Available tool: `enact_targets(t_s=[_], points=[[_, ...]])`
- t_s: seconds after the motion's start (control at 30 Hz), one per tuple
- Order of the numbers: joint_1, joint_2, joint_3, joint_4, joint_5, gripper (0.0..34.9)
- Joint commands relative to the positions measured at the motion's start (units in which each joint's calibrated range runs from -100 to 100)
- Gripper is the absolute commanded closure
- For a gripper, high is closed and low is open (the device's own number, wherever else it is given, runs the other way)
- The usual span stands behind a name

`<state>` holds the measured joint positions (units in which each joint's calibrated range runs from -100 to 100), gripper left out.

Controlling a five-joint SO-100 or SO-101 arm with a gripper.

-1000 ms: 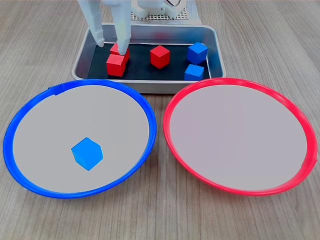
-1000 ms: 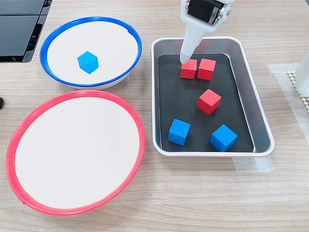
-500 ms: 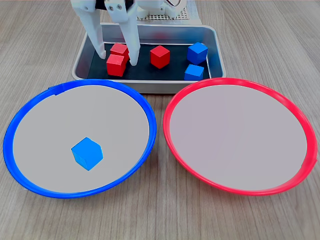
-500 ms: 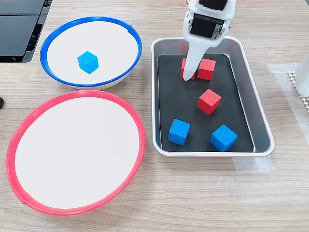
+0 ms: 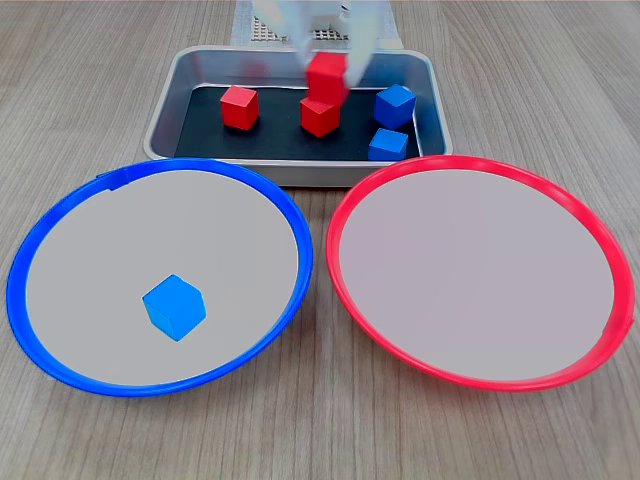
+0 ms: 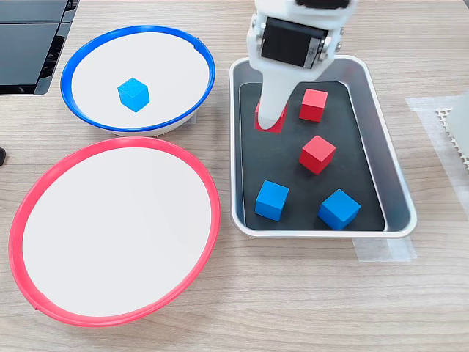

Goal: Move six blocks from tray to matching dishes

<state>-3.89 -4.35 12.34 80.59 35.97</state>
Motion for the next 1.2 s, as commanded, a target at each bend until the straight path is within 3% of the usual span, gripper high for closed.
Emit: enact_targets(t_s=[0.0, 0.2, 0.23, 0.27, 0.3, 0.33, 0.4, 0.43, 0.5, 0.53, 0.57, 0.73, 0.87, 1.03, 1.1, 1.17], points=[[-10.37, 9.93, -26.13, 0.84, -19.49, 34.8], [-12.15, 22.05, -27.77, -14.02, -23.49, 34.7], [-11.87, 22.64, -25.68, -16.58, -22.71, 32.3], [-11.59, 22.81, -23.77, -18.64, -22.03, 26.8], [-11.31, 22.90, -21.85, -20.70, -21.34, 19.0], [-10.93, 22.64, -20.31, -21.86, -20.71, 14.2], [-10.46, 21.79, -19.12, -22.11, -19.88, 11.3], [-10.18, 20.68, -18.94, -20.79, -19.39, 11.5], [-9.52, 18.21, -18.21, -18.47, -18.46, 17.7], [-9.14, 16.67, -17.21, -17.32, -17.97, 24.2], [-8.67, 14.54, -16.03, -15.59, -17.44, 34.6], [-2.84, 1.15, -5.74, -2.63, -11.67, 34.7], [-0.48, -8.23, 9.64, -6.34, -7.86, 34.6], [-4.25, -10.28, 17.47, -9.15, -6.11, 21.6], [-5.85, -9.51, 19.11, -11.21, -6.06, 19.0], [-7.26, -8.06, 20.02, -13.69, -6.54, 18.7]])
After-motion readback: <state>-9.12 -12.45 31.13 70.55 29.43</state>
